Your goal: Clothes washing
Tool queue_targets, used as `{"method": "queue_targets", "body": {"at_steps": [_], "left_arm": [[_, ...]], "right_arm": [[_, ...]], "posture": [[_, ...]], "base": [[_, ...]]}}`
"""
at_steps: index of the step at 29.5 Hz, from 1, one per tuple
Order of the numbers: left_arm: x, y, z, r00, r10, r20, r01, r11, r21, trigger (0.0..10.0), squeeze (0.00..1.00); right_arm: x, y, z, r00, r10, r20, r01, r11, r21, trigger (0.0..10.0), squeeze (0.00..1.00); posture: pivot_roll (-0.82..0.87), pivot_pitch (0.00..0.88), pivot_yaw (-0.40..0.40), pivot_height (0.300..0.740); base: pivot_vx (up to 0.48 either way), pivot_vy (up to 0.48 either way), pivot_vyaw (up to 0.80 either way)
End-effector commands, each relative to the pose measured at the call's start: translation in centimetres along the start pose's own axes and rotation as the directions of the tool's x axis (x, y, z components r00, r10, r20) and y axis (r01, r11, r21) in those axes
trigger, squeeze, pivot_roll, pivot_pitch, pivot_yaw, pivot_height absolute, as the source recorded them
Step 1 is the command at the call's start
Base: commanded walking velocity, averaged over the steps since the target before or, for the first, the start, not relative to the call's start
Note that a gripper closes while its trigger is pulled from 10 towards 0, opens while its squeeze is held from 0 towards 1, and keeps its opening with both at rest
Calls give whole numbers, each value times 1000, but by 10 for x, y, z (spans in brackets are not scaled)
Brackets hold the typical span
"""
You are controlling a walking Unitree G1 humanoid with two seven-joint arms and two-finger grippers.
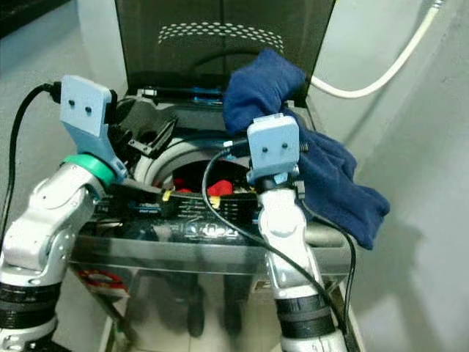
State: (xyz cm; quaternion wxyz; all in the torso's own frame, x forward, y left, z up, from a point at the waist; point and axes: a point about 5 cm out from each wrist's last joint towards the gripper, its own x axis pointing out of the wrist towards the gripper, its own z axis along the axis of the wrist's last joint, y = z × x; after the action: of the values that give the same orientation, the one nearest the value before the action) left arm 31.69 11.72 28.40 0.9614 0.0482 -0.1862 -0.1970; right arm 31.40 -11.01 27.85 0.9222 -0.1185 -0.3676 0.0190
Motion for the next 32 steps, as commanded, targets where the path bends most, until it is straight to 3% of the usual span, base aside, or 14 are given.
{"method": "queue_targets", "body": {"at_steps": [1, 32], "left_arm": [[2, -2, 3, 1000, -15, 18, 15, 1000, -6, 10000, 0], [3, -4, 2, 999, 31, 25, -30, 999, -37, 10000, 0]], "right_arm": [[4, 0, 3, 1000, 8, 29, -8, 1000, 0, 10000, 0], [0, 7, 1, 999, 23, 21, -24, 1000, 16, 10000, 0]], "posture": [[94, 0, 51, 733], [92, 0, 50, 733]], "base": [[0, 0, 0], [0, -56, 0]]}}
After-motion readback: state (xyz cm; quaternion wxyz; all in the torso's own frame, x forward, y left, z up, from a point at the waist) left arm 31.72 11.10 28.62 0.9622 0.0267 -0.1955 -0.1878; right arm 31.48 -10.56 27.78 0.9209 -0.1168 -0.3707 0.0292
